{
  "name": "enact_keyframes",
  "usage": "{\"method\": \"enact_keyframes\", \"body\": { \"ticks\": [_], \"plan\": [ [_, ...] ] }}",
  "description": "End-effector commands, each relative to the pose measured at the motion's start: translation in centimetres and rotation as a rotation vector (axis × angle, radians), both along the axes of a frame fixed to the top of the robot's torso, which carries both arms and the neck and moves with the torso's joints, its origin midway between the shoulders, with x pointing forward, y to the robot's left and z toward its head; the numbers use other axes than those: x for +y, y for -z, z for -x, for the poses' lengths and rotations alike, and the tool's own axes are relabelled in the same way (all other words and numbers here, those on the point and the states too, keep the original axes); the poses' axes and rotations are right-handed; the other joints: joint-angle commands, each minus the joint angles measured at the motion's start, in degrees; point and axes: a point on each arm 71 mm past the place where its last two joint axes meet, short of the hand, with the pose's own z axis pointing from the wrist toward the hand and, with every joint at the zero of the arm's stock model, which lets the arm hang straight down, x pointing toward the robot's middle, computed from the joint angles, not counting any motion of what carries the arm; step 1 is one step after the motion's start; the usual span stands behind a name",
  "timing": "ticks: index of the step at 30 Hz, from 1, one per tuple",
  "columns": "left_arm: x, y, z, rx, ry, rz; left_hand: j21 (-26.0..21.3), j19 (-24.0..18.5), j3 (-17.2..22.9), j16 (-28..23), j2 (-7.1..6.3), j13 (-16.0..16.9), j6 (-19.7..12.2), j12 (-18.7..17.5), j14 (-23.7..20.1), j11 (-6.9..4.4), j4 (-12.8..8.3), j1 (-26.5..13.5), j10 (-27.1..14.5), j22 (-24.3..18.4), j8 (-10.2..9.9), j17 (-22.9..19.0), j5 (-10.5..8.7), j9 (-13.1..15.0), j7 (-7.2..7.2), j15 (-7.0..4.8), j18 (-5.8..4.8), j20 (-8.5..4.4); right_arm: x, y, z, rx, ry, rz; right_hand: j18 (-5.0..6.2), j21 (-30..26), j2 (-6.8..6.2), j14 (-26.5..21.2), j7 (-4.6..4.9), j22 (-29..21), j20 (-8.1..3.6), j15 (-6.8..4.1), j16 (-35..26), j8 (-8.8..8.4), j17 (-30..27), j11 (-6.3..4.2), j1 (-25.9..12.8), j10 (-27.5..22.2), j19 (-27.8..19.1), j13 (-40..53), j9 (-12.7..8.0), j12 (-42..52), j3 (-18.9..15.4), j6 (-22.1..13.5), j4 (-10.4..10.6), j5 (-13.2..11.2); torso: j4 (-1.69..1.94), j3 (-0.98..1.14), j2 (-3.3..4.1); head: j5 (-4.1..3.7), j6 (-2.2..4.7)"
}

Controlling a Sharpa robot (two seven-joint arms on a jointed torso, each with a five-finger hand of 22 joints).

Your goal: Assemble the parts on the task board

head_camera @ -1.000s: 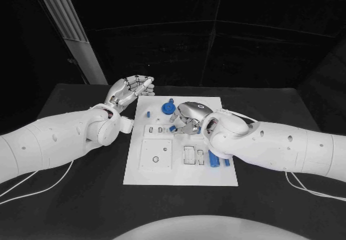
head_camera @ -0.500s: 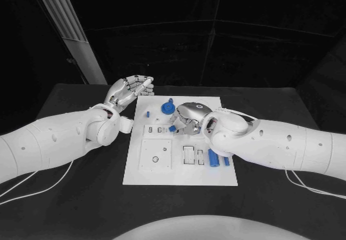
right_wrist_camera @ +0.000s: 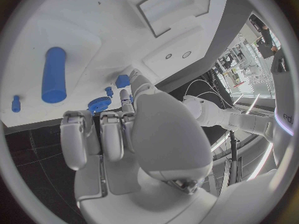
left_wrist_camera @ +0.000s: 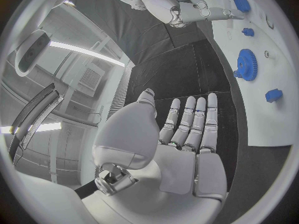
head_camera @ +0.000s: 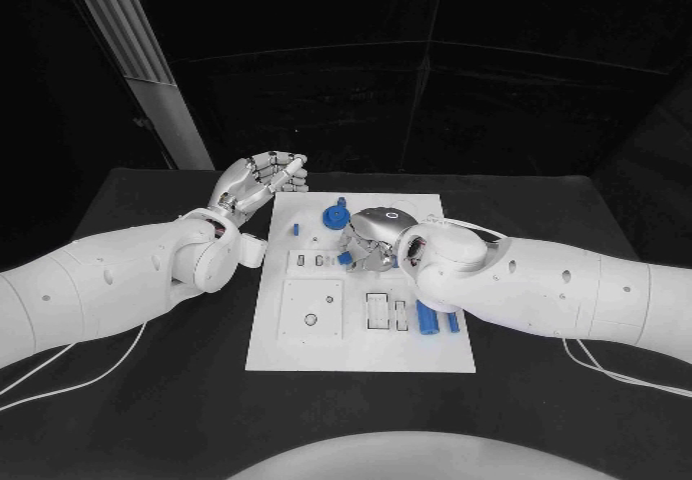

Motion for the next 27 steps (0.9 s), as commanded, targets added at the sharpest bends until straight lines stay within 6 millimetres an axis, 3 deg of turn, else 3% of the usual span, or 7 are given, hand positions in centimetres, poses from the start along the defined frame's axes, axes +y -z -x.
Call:
{"method": "enact_keyframes", "body": {
  "ticks": [1,14,27],
  "plan": [
    [-0.12,-1.08,0.29,-0.132,0.025,0.055,-0.04,-0.17,-0.2,0.21,0.2,-0.06,-0.19,0.38,-0.3,0.06,-0.12,0.19,-0.29,-0.1,-0.37,-0.06,0.23,0.09,6.22,-0.05,-0.57,0.0,-0.03,-0.03,-0.14,-0.009,0.009,0.027,-0.43,0.18,0.44,6.06,-0.19,15.09,-0.26,-0.5,0.14,-0.01,15.05,-0.45,0.12,5.96,6.04,14.99,-0.03,0.14,0.35,-0.12,0.01,0.23,-0.04,0.02,0.01,0.07,-0.11],
    [-0.05,-1.08,0.32,-0.131,0.025,0.055,-0.03,-0.14,-0.23,0.24,0.22,-0.06,-0.18,0.42,-0.31,0.06,-0.12,0.25,-0.3,-0.1,-0.36,-0.07,0.26,0.1,6.22,-0.05,-0.56,0.0,0.04,0.15,-0.3,0.0,0.023,0.049,-0.43,0.18,1.15,6.06,-0.12,15.09,-0.34,-0.52,0.14,0.21,15.05,-0.4,-0.1,5.96,6.04,14.99,0.06,0.14,0.65,0.2,0.08,0.13,-0.02,0.0,-0.01,0.0,-0.34],
    [-0.04,-1.08,0.33,-0.131,0.025,0.055,-0.02,-0.14,-0.24,0.25,0.22,-0.06,-0.17,0.43,-0.31,0.06,-0.11,0.27,-0.3,-0.1,-0.36,-0.07,0.27,0.1,6.21,-0.05,-0.56,-0.01,0.22,0.32,-0.39,0.01,0.019,0.064,-0.43,0.18,2.61,6.06,-0.82,15.09,-0.64,-0.88,0.14,1.37,15.05,-0.98,-1.02,5.96,6.04,14.99,0.51,0.14,0.97,3.34,-0.04,-0.32,-0.01,0.0,0.0,-0.1,-0.53]
  ]
}}
